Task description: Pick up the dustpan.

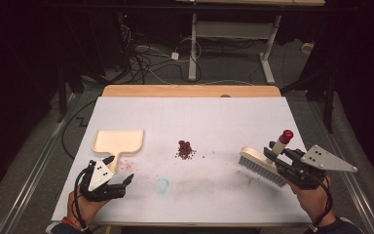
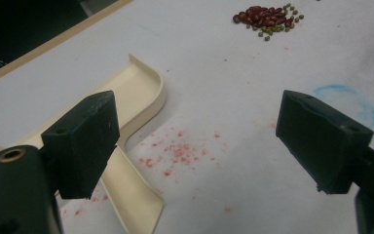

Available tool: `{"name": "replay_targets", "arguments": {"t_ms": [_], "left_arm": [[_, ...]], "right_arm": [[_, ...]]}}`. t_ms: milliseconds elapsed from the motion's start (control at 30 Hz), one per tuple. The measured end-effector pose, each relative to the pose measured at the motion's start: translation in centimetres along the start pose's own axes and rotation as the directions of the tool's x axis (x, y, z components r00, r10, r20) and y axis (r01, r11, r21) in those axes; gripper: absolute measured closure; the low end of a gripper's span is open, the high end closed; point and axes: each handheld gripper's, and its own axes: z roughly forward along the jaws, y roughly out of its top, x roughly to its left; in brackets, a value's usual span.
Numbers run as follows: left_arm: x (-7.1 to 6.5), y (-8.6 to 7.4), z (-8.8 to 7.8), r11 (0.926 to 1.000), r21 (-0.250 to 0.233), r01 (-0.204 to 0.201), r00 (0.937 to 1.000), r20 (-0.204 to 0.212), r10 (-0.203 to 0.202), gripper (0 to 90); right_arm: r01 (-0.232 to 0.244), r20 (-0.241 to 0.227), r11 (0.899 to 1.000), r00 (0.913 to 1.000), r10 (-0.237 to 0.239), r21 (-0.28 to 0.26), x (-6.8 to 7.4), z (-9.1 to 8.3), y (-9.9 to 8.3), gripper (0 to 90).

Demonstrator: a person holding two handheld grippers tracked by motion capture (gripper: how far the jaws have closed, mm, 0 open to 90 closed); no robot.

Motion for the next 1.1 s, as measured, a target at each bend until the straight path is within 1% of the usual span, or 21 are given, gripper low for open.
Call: {"name": "replay_targets", "arguments": {"t_ms": [167,267,300,400,467,500,533,567,600,633,733,767,800,833,867,900,933,967,1000,1067,1100], "left_arm": [[0.0,0.1,-0.3,1.0000,-0.003,0.005,0.9999,-0.011,-0.005,15.7],[-0.2,-0.1,-0.5,1.0000,0.000,-0.007,0.9999,-0.010,0.007,15.7],[-0.2,-0.1,-0.5,1.0000,0.000,-0.007,0.9999,-0.010,0.007,15.7],[0.1,-0.1,-0.8,1.0000,0.000,0.005,0.9999,-0.015,-0.005,15.7],[0.2,-0.1,-0.9,0.9998,0.012,0.018,0.9991,-0.039,-0.018,16.1],[0.3,-0.1,-1.0,0.9993,0.027,0.025,0.9977,-0.063,-0.023,16.1],[0.6,0.0,-0.9,0.9963,0.081,0.029,0.9915,-0.128,-0.019,16.1],[0.6,0.0,-0.9,0.9963,0.081,0.029,0.9915,-0.128,-0.019,16.2],[0.9,0.0,-1.0,0.9947,0.092,0.047,0.9897,-0.139,-0.034,16.2],[1.2,-0.1,-0.9,0.9921,0.100,0.075,0.9882,-0.141,-0.061,16.2],[2.0,-0.4,-0.6,0.9786,0.139,0.151,0.9793,-0.156,-0.129,16.4],[2.2,-0.4,-0.4,0.9725,0.150,0.178,0.9763,-0.150,-0.156,16.4],[2.4,-0.5,-0.1,0.9636,0.164,0.211,0.9708,-0.150,-0.187,17.5],[2.6,-0.6,0.4,0.9515,0.192,0.240,0.9653,-0.151,-0.213,18.3],[2.8,-0.7,1.0,0.9347,0.233,0.269,0.9599,-0.146,-0.239,18.8],[3.4,-1.2,2.2,0.9068,0.270,0.324,0.9455,-0.125,-0.301,18.8],[3.4,-1.2,2.2,0.9068,0.270,0.324,0.9455,-0.125,-0.301,18.9],[3.7,-1.4,2.7,0.8949,0.281,0.347,0.9378,-0.119,-0.326,18.9],[4.1,-1.5,3.1,0.8862,0.281,0.369,0.9296,-0.120,-0.348,19.1],[4.8,-1.4,3.9,0.8710,0.271,0.409,0.9123,-0.111,-0.394,23.5],[4.8,-1.4,3.9,0.8710,0.271,0.409,0.9123,-0.111,-0.394,24.4]], "right_arm": [[0.004,0.000,1.000,1.0000,-0.004,0.000,0.0,-0.1,0.0,70.0],[0.003,-0.001,1.000,1.0000,-0.003,-0.003,0.1,-0.2,0.1,70.0],[0.010,-0.001,1.000,0.9999,-0.010,-0.006,0.2,-0.2,0.2,69.9],[0.020,-0.009,1.000,0.9998,-0.020,-0.004,0.4,0.0,0.3,70.0],[0.017,-0.014,1.000,0.9997,-0.017,-0.002,0.5,0.0,0.3,70.0],[0.019,-0.018,1.000,0.9997,-0.019,-0.001,0.5,0.1,0.3,70.0],[0.022,-0.016,1.000,0.9996,-0.022,0.001,0.5,0.2,0.3,69.9],[0.022,-0.016,1.000,0.9996,-0.022,0.001,0.5,0.2,0.3,69.9],[0.022,-0.014,1.000,0.9997,-0.022,0.005,0.5,0.3,0.3,70.0],[0.020,-0.018,1.000,0.9996,-0.020,0.007,0.5,0.4,0.3,70.0],[0.022,-0.019,1.000,0.9996,-0.021,0.017,0.5,0.8,0.2,70.0],[0.022,-0.019,1.000,0.9996,-0.021,0.017,0.5,0.8,0.2,70.0],[0.022,-0.023,1.000,0.9995,-0.022,0.020,0.6,1.0,0.2,70.0],[0.026,-0.027,0.999,0.9993,-0.025,0.021,0.6,1.1,0.2,69.9],[0.027,-0.032,0.999,0.9991,-0.027,0.020,0.6,1.2,0.2,70.0],[0.021,-0.039,0.999,0.9990,-0.020,0.025,0.7,1.3,0.2,69.9],[0.024,-0.044,0.999,0.9988,-0.023,0.026,0.7,1.4,0.2,69.9],[0.024,-0.045,0.999,0.9987,-0.023,0.026,0.7,1.4,0.2,70.0],[0.027,-0.043,0.999,0.9987,-0.026,0.027,0.8,1.5,0.2,70.0],[0.030,-0.045,0.999,0.9986,-0.028,0.025,0.8,1.6,0.3,69.9],[0.029,-0.047,0.999,0.9985,-0.027,0.027,0.8,1.7,0.3,69.9]]}}
